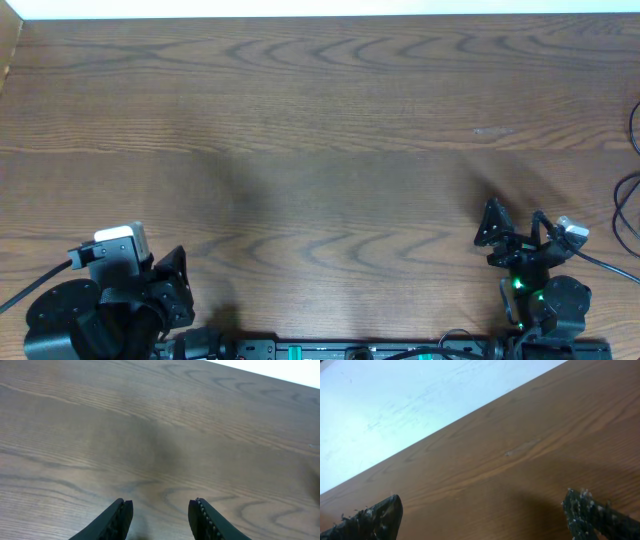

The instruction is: Untangle cables

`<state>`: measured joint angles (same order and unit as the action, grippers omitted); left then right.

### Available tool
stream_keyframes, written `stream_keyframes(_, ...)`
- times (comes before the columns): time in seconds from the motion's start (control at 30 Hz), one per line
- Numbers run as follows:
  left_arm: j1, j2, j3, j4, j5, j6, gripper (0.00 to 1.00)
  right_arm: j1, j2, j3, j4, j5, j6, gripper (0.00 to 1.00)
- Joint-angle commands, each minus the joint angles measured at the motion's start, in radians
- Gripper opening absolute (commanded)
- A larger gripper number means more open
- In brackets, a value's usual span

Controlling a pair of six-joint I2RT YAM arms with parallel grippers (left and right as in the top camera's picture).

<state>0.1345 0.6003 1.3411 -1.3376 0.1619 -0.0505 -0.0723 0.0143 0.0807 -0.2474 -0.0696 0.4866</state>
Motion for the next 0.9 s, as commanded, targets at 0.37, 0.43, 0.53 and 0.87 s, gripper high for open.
stream_keyframes(0.37,-0.003,-0.169,-0.101,0.067,-0.058,-0.036,0.33,-0.006,-0.009,-0.004,0.0,0.011,0.006,0.99)
stream_keyframes(0.43,-0.003,-0.252,-0.13,0.072,-0.059,-0.059,0.33,-0.006,-0.009,-0.004,0.0,0.011,0.006,0.99)
stream_keyframes(0.53,-0.003,-0.389,-0.163,0.067,-0.063,-0.094,0.34,-0.006,-0.009,-0.004,0.0,0.011,0.006,0.99)
stream_keyframes(0.87,-0.001,-0.568,-0.257,0.01,-0.022,-0.195,0.59,-0.006,-0.009,-0.004,0.0,0.011,0.006,0.99)
